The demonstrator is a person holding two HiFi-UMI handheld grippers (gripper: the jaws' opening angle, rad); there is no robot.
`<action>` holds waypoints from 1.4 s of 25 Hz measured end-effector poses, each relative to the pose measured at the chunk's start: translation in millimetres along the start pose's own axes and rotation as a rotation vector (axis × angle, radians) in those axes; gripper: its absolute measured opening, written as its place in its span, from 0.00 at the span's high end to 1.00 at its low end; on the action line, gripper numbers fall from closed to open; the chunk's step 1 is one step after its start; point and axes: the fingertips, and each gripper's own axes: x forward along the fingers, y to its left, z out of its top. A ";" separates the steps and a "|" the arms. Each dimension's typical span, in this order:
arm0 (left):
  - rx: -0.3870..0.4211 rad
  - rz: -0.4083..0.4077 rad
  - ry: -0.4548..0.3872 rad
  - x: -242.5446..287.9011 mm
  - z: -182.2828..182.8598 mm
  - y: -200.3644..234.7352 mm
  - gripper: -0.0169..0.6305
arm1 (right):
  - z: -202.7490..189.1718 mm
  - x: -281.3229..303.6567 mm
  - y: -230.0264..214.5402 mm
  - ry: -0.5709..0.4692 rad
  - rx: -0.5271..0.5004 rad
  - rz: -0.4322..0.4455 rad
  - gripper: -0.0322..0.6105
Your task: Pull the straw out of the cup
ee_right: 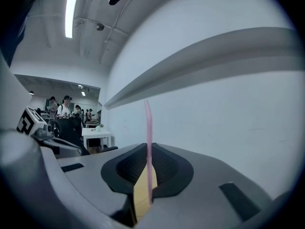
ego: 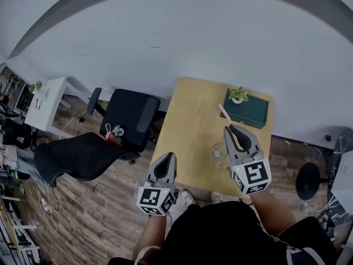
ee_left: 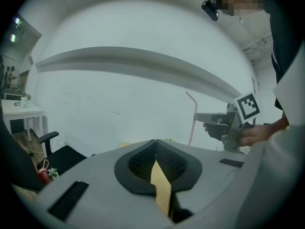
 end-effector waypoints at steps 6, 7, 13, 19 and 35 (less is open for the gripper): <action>0.008 -0.015 -0.002 3.4 2.8 -6.9 0.95 | 52.7 -24.9 -7.5 -0.140 0.003 -0.005 0.87; 0.007 -0.016 -0.002 3.8 2.6 -7.7 0.94 | 58.8 -28.3 -9.0 -0.156 0.009 -0.007 0.87; 0.012 -0.021 -0.009 4.2 5.8 -10.8 0.95 | 94.2 -49.9 -8.9 -0.232 0.060 0.004 0.87; 0.012 -0.026 -0.016 2.3 8.0 -13.8 0.94 | 101.6 -57.2 -5.2 -0.241 0.028 -0.008 0.87; 0.018 -0.039 -0.032 -8.9 12.1 -21.8 0.95 | 91.2 -62.7 0.7 -0.213 0.017 -0.015 0.88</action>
